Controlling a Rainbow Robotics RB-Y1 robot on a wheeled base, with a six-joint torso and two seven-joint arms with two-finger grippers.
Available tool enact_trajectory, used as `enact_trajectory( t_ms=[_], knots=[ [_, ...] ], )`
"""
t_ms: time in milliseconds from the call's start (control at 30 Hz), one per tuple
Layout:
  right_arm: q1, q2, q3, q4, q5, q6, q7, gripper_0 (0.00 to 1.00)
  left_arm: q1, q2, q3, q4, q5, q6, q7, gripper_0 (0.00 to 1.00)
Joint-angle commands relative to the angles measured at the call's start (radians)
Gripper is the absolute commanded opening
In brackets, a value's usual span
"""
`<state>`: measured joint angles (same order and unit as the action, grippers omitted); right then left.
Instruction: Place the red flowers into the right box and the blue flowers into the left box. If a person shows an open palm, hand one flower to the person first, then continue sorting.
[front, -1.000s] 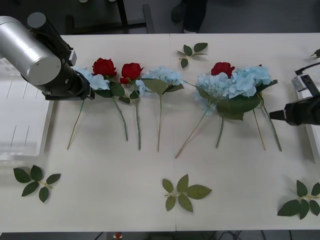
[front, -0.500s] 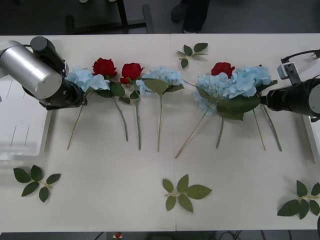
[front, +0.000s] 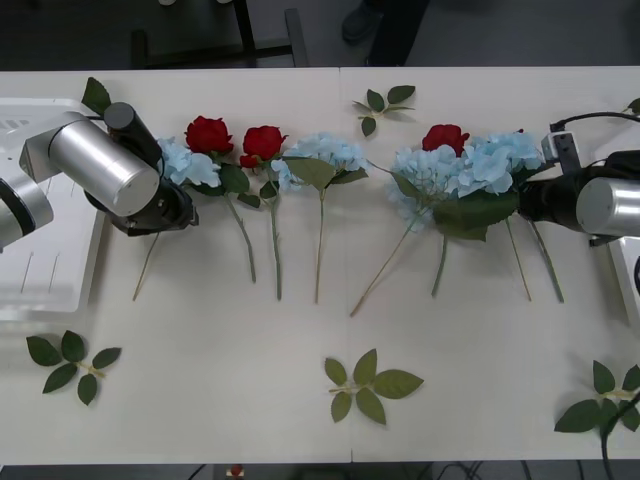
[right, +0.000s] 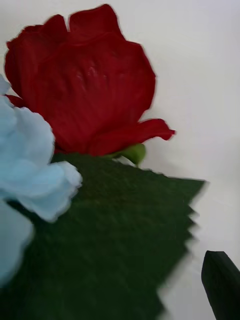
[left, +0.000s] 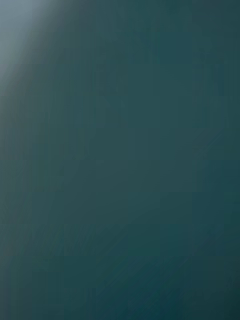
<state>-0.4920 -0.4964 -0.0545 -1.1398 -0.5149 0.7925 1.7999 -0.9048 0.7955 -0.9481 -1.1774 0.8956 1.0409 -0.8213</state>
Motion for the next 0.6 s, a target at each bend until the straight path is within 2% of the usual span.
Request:
enact_trajectory(
  t_ms=[33,67,100,133,167,200,233,267,300,400,467,500,533,567,600],
  knots=[
    [-0.060,0.022,0.033,0.048,0.018,-0.049,-0.028,0.93,-0.006,0.004,0.020,-0.002,-0.018,-0.006,-0.028,1.00],
    [-0.072,0.027,0.038,0.069,0.019,-0.064,-0.027,0.92,-0.005,0.004,0.020,-0.002,-0.021,-0.007,-0.032,1.00],
    [-0.083,0.030,0.038,0.091,0.023,-0.075,-0.028,0.93,-0.006,0.004,0.020,-0.002,-0.023,-0.007,-0.035,0.96],
    [-0.088,0.032,0.039,0.101,0.023,-0.081,-0.027,0.93,-0.006,0.002,0.020,-0.002,-0.026,-0.007,-0.036,0.85],
    [-0.095,0.036,0.041,0.120,0.026,-0.098,-0.025,0.92,-0.006,0.002,0.018,-0.002,-0.030,-0.009,-0.039,0.62],
    [-0.100,0.039,0.042,0.132,0.027,-0.108,-0.024,0.93,-0.005,0.002,0.015,-0.002,-0.033,-0.009,-0.041,0.46],
    [-0.108,0.044,0.045,0.146,0.030,-0.118,-0.028,0.91,-0.006,0.002,0.009,-0.001,-0.040,-0.015,-0.044,0.21],
    [-0.112,0.047,0.047,0.158,0.033,-0.121,-0.028,0.88,-0.006,0.004,0.003,-0.002,-0.044,-0.022,-0.044,0.07],
    [-0.117,0.047,0.047,0.170,0.035,-0.125,-0.028,0.85,-0.006,0.004,-0.005,-0.001,-0.052,-0.032,-0.044,0.00],
    [-0.122,0.050,0.048,0.192,0.039,-0.134,-0.028,0.77,-0.005,0.004,-0.015,0.001,-0.066,-0.047,-0.045,0.00],
    [-0.122,0.050,0.051,0.198,0.041,-0.133,-0.030,0.61,-0.005,0.004,-0.017,0.001,-0.063,-0.048,-0.048,0.00],
    [-0.123,0.050,0.053,0.203,0.041,-0.133,-0.031,0.52,-0.005,0.004,-0.017,0.001,-0.061,-0.047,-0.050,0.00],
    [-0.123,0.050,0.053,0.209,0.039,-0.134,-0.033,0.36,-0.005,0.004,-0.017,0.001,-0.061,-0.048,-0.051,0.00],
    [-0.122,0.050,0.053,0.210,0.035,-0.134,-0.033,0.28,-0.005,0.004,-0.017,0.001,-0.060,-0.047,-0.053,0.00],
    [-0.122,0.048,0.051,0.221,0.030,-0.134,-0.037,0.06,-0.006,0.004,-0.017,0.001,-0.056,-0.047,-0.056,0.00]
  ],
)
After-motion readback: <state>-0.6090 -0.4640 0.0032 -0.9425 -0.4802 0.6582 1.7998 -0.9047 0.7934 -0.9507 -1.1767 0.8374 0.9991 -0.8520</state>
